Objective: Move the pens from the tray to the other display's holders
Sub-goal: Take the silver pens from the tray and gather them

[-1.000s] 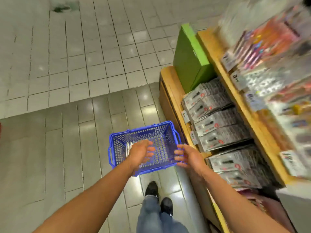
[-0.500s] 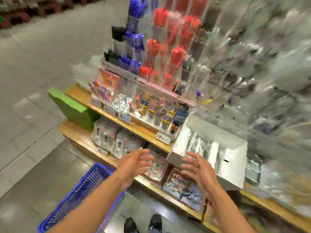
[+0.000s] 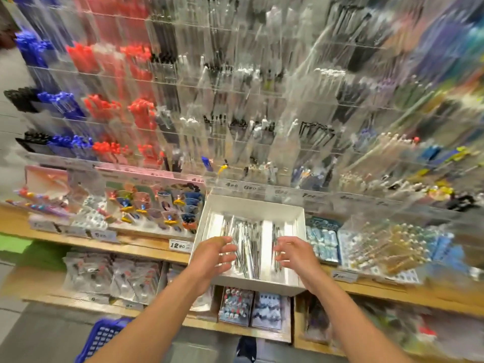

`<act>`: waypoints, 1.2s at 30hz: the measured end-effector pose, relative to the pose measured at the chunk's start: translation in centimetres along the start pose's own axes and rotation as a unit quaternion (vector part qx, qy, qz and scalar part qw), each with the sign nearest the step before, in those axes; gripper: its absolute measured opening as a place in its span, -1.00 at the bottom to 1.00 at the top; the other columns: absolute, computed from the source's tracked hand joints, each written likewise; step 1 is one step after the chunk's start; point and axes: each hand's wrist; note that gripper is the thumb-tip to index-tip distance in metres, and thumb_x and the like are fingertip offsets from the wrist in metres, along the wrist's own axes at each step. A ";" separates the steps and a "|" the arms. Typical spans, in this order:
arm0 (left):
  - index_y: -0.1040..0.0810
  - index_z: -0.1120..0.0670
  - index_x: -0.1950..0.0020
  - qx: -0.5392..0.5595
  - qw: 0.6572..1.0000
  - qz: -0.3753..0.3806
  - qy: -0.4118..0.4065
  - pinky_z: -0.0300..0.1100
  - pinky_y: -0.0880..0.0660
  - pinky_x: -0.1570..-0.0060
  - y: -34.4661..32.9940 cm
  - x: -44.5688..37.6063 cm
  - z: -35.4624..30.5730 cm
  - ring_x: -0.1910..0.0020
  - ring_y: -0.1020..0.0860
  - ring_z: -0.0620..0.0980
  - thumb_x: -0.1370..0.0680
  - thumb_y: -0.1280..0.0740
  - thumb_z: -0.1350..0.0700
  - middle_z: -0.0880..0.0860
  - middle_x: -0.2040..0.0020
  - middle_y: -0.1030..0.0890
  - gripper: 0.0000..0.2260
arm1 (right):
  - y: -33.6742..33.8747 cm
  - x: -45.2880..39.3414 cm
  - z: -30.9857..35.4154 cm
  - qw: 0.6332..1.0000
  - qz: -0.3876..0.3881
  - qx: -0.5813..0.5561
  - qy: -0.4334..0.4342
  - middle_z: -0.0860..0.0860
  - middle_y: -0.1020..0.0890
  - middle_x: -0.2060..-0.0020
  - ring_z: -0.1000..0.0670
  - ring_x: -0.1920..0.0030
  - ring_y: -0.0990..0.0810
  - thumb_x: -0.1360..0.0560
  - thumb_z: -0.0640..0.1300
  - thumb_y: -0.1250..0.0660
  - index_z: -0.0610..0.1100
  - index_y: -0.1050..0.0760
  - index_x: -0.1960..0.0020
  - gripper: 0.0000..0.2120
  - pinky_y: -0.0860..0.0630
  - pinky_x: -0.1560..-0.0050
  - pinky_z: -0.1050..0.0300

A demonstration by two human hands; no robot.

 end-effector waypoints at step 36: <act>-0.58 0.06 -0.17 -0.076 0.993 0.064 0.071 -0.09 -0.47 0.07 -0.6 -6.7 -1.4 -0.01 -0.59 0.00 -0.67 -0.25 0.06 0.04 0.00 -0.64 -0.83 | -9.7 -4.7 -0.9 0.977 0.051 0.203 0.039 0.10 -0.56 0.17 0.15 0.22 -0.53 -0.56 0.01 -0.31 0.01 -0.41 0.03 -0.89 -0.40 0.31 0.36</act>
Point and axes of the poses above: each hand's wrist, its own x-axis away from the middle knuckle, its own y-axis out of the back of the hand, z = x × y
